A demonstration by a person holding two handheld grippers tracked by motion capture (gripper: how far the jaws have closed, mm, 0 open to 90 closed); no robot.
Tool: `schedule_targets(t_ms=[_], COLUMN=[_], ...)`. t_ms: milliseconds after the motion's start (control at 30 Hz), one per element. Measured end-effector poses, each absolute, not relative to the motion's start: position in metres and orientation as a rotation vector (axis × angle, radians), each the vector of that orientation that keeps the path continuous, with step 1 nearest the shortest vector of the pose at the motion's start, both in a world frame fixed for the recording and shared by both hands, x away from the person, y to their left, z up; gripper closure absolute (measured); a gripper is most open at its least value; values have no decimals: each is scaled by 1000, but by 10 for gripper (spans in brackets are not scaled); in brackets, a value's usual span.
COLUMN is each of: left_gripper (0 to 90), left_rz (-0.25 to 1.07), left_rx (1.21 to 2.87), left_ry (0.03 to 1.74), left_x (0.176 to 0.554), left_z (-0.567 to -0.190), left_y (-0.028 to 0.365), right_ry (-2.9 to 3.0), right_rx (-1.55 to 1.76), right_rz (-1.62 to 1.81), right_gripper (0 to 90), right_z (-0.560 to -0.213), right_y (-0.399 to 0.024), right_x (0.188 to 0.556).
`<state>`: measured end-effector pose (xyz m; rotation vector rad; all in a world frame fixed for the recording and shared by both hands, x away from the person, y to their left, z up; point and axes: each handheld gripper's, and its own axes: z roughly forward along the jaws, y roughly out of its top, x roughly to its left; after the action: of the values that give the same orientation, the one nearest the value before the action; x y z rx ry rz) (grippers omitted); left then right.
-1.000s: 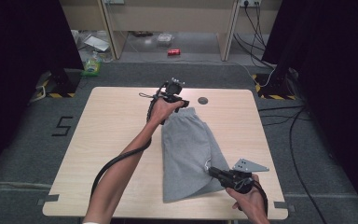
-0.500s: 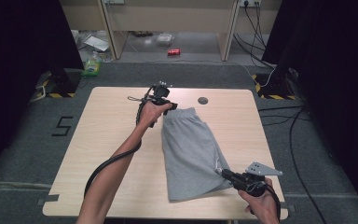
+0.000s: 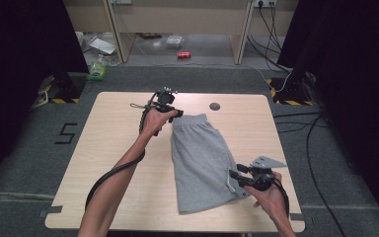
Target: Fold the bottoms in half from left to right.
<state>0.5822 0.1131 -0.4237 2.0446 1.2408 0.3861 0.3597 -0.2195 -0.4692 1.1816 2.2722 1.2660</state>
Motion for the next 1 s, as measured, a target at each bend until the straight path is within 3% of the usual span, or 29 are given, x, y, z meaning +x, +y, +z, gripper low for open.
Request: schedule_targets(t_ms=[300, 400, 533, 867, 933, 1000], left_gripper=[512, 506, 501, 494, 493, 489], left_rz=[379, 375, 370, 366, 366, 369], left_rx=[2037, 2036, 2041, 2052, 2063, 2067], left_ry=[1273, 1285, 1290, 1285, 1281, 1279], left_x=[582, 582, 582, 581, 581, 581], left_z=[-432, -437, -442, -445, -447, -448], left_y=[128, 131, 132, 127, 125, 124], right_ry=[2312, 2326, 2350, 2286, 2300, 2290], right_rx=[1298, 1346, 1357, 1366, 1403, 1406], right_rz=[1122, 1113, 1125, 1171, 1142, 1133], right_gripper=[657, 714, 856, 868, 850, 757], right_z=[-490, -497, -504, -489, -501, -501], right_y=[-198, -200, -203, -222, -223, -220], right_x=[418, 426, 431, 427, 429, 428])
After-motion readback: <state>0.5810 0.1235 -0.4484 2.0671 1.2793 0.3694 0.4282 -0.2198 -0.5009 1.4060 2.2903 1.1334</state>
